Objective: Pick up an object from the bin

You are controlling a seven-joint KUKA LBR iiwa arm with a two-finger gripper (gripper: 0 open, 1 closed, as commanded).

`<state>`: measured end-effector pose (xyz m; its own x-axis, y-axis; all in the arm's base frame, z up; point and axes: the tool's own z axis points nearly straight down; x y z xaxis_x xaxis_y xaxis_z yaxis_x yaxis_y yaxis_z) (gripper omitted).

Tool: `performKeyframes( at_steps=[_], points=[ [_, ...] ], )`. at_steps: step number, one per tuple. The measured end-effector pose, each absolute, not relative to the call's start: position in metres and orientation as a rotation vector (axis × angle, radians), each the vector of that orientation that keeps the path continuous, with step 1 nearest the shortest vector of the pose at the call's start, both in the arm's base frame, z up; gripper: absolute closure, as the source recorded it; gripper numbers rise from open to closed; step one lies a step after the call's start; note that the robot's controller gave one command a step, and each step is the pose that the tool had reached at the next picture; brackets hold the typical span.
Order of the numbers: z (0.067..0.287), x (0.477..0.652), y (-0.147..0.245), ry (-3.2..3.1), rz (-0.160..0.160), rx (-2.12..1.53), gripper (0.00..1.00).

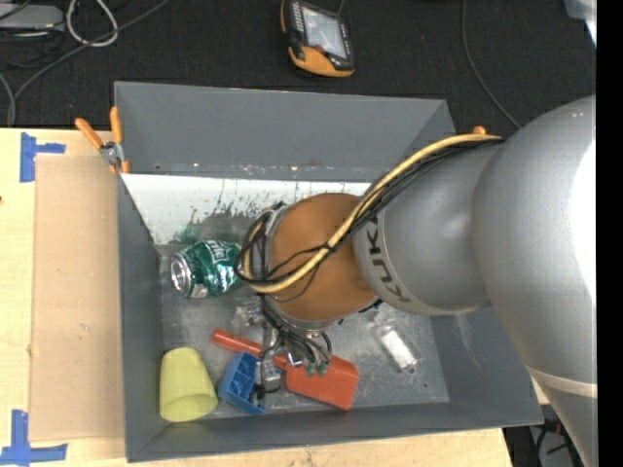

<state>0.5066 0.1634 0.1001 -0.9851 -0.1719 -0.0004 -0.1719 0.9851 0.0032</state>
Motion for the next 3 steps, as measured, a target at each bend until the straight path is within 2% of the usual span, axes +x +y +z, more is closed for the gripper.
performKeyframes(
  at_steps=[1,2,3],
  points=[
    [0.0699,0.4892,0.1607,3.132,0.009,-0.168,0.00],
    [0.0712,0.4962,0.1632,3.103,0.010,-0.454,1.00],
    [0.0712,0.4962,0.1631,3.104,0.010,-0.453,1.00]
  ],
)
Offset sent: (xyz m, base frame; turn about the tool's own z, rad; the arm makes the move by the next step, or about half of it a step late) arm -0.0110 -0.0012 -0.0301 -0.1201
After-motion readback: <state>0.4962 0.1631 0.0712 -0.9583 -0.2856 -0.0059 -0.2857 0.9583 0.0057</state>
